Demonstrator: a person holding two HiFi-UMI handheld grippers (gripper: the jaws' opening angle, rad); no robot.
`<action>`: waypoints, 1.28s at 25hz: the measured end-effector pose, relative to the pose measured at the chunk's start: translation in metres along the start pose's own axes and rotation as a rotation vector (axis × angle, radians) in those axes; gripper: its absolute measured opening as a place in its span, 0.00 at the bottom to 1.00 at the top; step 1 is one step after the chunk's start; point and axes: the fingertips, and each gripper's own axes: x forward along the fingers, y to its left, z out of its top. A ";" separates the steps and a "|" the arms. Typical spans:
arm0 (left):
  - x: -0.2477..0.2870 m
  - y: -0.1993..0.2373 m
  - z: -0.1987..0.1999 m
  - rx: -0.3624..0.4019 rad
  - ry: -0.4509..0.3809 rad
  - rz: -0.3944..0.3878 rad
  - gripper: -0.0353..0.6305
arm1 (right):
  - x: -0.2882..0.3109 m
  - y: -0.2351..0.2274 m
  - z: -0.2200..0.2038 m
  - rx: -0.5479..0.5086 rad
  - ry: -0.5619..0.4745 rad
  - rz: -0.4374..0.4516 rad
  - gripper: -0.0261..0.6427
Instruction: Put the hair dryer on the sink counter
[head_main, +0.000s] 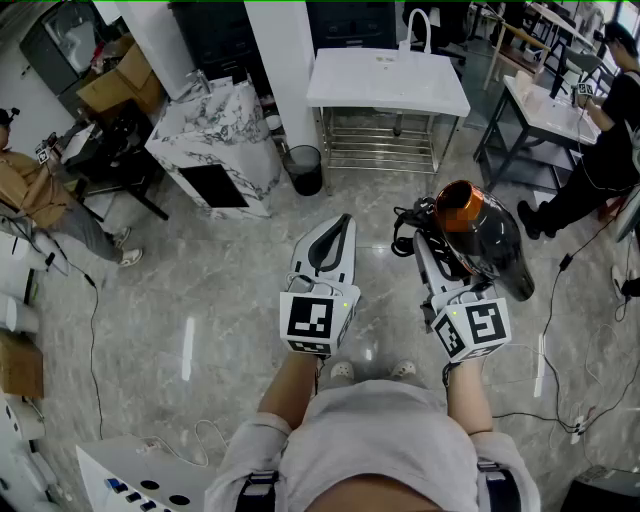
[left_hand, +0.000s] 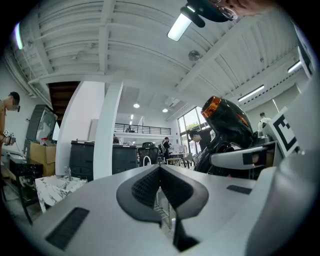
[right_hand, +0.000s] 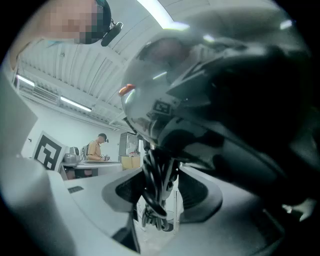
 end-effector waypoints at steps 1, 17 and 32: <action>0.000 -0.001 0.000 -0.002 0.000 0.000 0.07 | -0.001 0.000 0.000 0.001 0.001 0.001 0.35; -0.015 0.014 0.003 -0.017 -0.004 -0.011 0.07 | 0.003 0.023 0.002 -0.005 0.008 -0.010 0.35; -0.025 0.065 -0.008 -0.002 0.003 -0.071 0.07 | 0.044 0.063 -0.008 0.021 0.005 -0.060 0.35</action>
